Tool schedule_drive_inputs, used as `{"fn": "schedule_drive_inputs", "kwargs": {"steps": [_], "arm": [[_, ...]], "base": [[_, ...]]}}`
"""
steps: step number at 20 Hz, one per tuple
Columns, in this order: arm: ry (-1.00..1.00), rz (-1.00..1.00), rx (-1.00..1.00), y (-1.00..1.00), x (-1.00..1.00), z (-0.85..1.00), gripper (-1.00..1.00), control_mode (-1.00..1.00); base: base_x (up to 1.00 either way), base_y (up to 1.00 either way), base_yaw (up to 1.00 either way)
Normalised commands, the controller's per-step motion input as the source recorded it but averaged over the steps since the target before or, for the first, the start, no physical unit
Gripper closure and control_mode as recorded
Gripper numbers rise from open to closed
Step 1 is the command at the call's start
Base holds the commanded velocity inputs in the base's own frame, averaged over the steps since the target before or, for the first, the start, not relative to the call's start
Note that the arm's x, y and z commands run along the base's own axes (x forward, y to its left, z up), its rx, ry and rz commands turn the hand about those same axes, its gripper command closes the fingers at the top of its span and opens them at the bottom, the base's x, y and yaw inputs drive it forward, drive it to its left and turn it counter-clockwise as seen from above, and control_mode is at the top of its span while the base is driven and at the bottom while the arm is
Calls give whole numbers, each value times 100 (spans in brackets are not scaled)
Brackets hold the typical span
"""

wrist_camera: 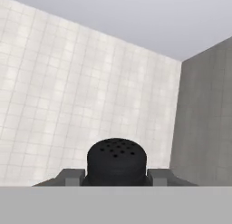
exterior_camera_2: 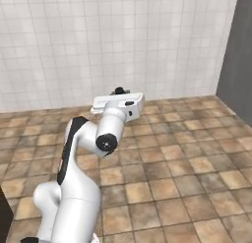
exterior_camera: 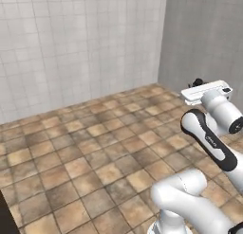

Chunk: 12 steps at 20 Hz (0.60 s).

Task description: Retrieve the shaker from the cabinet and place it next the steak on a plate on the dining table.

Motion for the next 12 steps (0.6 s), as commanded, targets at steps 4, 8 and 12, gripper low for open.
{"fn": "schedule_drive_inputs", "kwargs": {"steps": [4, 8, 12], "arm": [[0, 0, 0, 0, 0, 0, 100, 100], [0, 0, 0, 0, 0, 0, 100, 100], [0, 0, 0, 0, 0, 0, 100, 100]], "base": [[100, 0, 49], [100, 0, 53], [100, 0, 51]]}}
